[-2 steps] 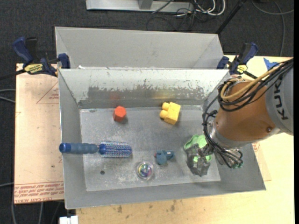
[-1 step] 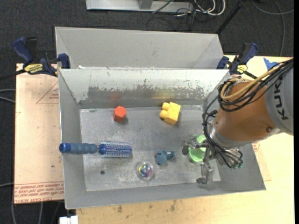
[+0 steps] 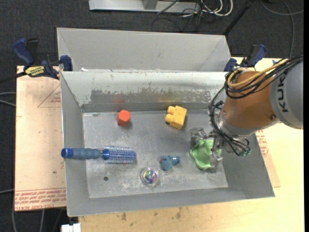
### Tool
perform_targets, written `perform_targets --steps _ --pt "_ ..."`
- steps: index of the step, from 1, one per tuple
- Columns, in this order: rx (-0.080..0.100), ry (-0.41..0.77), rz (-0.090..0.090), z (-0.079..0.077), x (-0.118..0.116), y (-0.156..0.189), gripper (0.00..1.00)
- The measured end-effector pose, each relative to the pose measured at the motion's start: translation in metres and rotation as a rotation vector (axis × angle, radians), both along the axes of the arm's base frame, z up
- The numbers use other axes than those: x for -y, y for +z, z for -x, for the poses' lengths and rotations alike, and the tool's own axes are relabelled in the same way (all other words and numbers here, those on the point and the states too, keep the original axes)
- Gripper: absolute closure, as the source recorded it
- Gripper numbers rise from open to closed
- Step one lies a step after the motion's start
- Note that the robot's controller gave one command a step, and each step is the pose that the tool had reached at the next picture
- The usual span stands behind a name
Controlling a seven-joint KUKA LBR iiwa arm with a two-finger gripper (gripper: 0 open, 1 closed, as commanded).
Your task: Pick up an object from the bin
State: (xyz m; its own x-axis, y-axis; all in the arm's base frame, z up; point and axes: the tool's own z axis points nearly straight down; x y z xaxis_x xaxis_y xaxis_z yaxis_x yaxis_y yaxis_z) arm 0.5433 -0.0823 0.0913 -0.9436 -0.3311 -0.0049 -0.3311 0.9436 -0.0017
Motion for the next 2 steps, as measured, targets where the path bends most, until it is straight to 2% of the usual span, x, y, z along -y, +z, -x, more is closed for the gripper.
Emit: perform_targets --steps 1,2 --pt "-0.003 -0.333 -0.002 0.0047 0.0264 -0.0022 0.00" --pt "-0.004 -0.332 -0.002 0.0045 0.0260 -0.0019 1.00"
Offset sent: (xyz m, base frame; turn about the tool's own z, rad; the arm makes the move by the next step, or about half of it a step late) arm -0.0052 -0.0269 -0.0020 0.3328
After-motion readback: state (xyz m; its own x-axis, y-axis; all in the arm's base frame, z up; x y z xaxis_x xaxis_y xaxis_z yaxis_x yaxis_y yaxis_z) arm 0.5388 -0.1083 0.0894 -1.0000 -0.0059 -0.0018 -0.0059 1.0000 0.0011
